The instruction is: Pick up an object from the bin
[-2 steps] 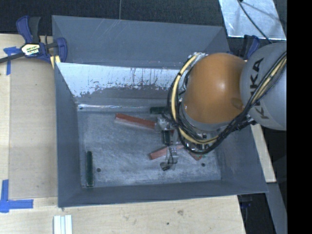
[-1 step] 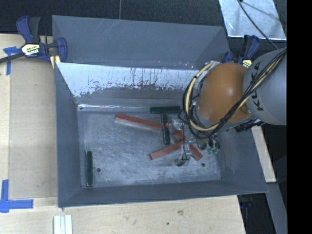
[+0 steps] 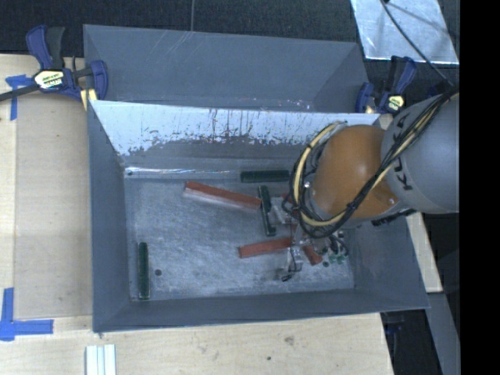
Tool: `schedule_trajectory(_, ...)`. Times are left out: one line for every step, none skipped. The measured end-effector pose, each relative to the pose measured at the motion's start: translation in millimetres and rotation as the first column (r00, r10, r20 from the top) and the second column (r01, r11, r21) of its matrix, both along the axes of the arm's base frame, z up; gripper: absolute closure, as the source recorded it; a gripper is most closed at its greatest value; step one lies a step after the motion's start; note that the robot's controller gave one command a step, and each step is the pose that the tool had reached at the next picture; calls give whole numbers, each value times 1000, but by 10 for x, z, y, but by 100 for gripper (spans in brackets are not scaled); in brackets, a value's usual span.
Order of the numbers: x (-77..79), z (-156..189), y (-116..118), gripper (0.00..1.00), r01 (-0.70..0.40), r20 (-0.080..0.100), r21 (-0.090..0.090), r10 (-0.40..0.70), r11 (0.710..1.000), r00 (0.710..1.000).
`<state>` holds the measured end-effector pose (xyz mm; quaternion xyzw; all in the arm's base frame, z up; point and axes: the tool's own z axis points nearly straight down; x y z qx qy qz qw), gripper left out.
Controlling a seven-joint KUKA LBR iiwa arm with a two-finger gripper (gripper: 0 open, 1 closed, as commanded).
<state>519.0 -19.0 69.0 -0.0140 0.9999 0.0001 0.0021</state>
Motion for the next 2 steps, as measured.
schedule_trajectory(45,50,3,100,2,14,0,-2,1000,1000)
schedule_trajectory(-60,1653,-83,100,-28,8,-2,29,1000,1000)
